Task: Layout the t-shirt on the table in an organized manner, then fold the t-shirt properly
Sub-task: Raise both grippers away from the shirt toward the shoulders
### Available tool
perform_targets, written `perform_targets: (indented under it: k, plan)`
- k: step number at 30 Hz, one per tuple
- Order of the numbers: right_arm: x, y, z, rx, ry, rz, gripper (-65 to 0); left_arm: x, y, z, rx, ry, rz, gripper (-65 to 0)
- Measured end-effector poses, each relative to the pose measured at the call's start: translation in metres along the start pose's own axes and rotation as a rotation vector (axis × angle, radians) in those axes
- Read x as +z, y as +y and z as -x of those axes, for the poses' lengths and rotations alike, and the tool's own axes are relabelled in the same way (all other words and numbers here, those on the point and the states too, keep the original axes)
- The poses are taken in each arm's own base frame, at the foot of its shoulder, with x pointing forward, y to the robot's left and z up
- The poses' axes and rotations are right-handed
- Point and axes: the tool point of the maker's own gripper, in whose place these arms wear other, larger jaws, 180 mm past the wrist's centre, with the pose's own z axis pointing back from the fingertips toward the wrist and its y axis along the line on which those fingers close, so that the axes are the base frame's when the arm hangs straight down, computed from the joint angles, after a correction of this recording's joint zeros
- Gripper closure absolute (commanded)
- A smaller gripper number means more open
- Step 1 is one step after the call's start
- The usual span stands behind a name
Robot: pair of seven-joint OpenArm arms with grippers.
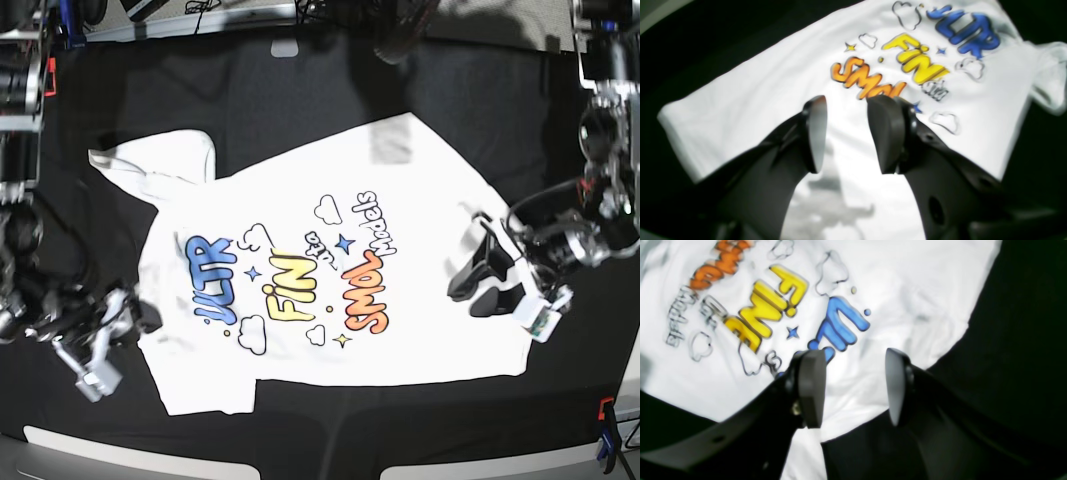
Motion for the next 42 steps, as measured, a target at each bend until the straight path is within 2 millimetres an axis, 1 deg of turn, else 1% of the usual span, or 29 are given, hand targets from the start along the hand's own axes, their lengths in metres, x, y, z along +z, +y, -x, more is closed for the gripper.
perform_targets:
  k: [1, 3, 4, 6, 9, 11, 14, 15, 16, 17, 19, 20, 22, 25, 26, 30, 32, 33, 36, 38, 39, 40, 41, 42]
  plan:
    - [0.002, 0.009, 0.0, 0.042, -0.001, 0.01, -21.6, 0.004, 0.0, 0.0, -0.022, 0.01, -0.033, -22.6]
    - [0.009, 0.023, 0.002, 0.121, 0.002, 0.045, -21.5, 0.013, -0.008, -0.002, -0.053, 0.01, -0.063, -22.6]
    - [0.013, 0.026, 0.001, 0.129, -0.001, 0.079, -21.5, 0.016, -0.015, -0.002, -0.062, 0.008, -0.061, -22.6]
    - [0.024, 0.025, 0.002, 0.137, -0.003, 0.181, -21.5, 0.023, -0.03, 0.003, -0.068, 0.015, -0.043, -22.6]
    - [0.045, 0.023, 0.003, 0.108, -0.028, 0.347, -21.5, 0.031, -0.048, 0.019, -0.058, 0.045, -0.017, -22.6]
    - [0.061, 0.022, 0.004, 0.071, -0.066, 0.469, -21.5, 0.036, -0.056, 0.032, -0.041, 0.076, -0.009, -22.6]
    - [0.091, 0.018, 0.006, -0.003, -0.164, 0.66, -21.5, 0.041, -0.066, 0.053, -0.008, 0.123, 0.005, -22.6]
    - [0.1, 0.018, 0.007, -0.026, -0.2, 0.703, -21.5, 0.043, -0.068, 0.059, -0.002, 0.138, 0.006, -22.6]
    - [0.104, 0.02, 0.01, -0.053, -0.221, 0.714, -21.5, 0.045, -0.07, 0.064, 0.002, 0.153, 0.007, -22.6]
    - [0.103, 0.025, 0.017, -0.093, -0.227, 0.704, -21.5, 0.047, -0.072, 0.07, 0.003, 0.169, 0.005, -22.6]
    - [0.094, 0.037, 0.031, -0.176, -0.23, 0.651, -21.5, 0.051, -0.078, 0.079, 0.017, 0.19, 0.014, -22.6]
    - [0.09, 0.044, 0.038, -0.183, -0.22, 0.619, -21.5, 0.053, -0.082, 0.081, 0.018, 0.195, 0.018, -22.6]
    - [0.082, 0.062, 0.047, -0.155, -0.216, 0.532, -21.5, 0.056, -0.088, 0.079, 0.013, 0.191, 0.025, -22.5]
    - [0.074, 0.095, 0.057, -0.077, -0.216, 0.365, -21.5, 0.061, -0.096, 0.075, 0.004, 0.183, 0.036, -22.6]
    - [0.074, 0.101, 0.063, -0.084, -0.208, 0.338, -21.5, 0.063, -0.1, 0.075, -0.001, 0.184, 0.038, -22.6]
    - [0.081, 0.105, 0.095, -0.044, -0.088, 0.312, -21.5, 0.071, -0.109, 0.076, -0.018, 0.2, 0.044, -22.6]
    - [0.082, 0.109, 0.113, -0.015, 0.0, 0.289, -21.5, 0.074, -0.114, 0.076, -0.013, 0.199, 0.052, -22.6]
    - [0.081, 0.114, 0.119, -0.007, 0.033, 0.269, -21.5, 0.074, -0.116, 0.077, -0.01, 0.2, 0.054, -22.6]
    - [0.074, 0.135, 0.13, 0.034, 0.084, 0.182, -21.5, 0.074, -0.115, 0.077, -0.012, 0.2, 0.054, -22.6]
    - [0.068, 0.145, 0.137, 0.07, 0.122, 0.149, -21.5, 0.074, -0.115, 0.077, -0.011, 0.201, 0.054, -22.6]
    - [0.066, 0.145, 0.143, 0.085, 0.152, 0.153, -21.5, 0.074, -0.115, 0.077, -0.011, 0.2, 0.054, -22.6]
    - [0.063, 0.141, 0.151, 0.102, 0.181, 0.172, -21.5, 0.074, -0.116, 0.077, -0.011, 0.199, 0.054, -22.6]
    - [0.061, 0.134, 0.157, 0.097, 0.193, 0.198, -21.5, 0.074, -0.116, 0.077, -0.01, 0.2, 0.054, -22.6]
    - [0.061, 0.124, 0.164, 0.056, 0.208, 0.245, -21.5, 0.074, -0.116, 0.077, -0.011, 0.2, 0.054, -22.6]
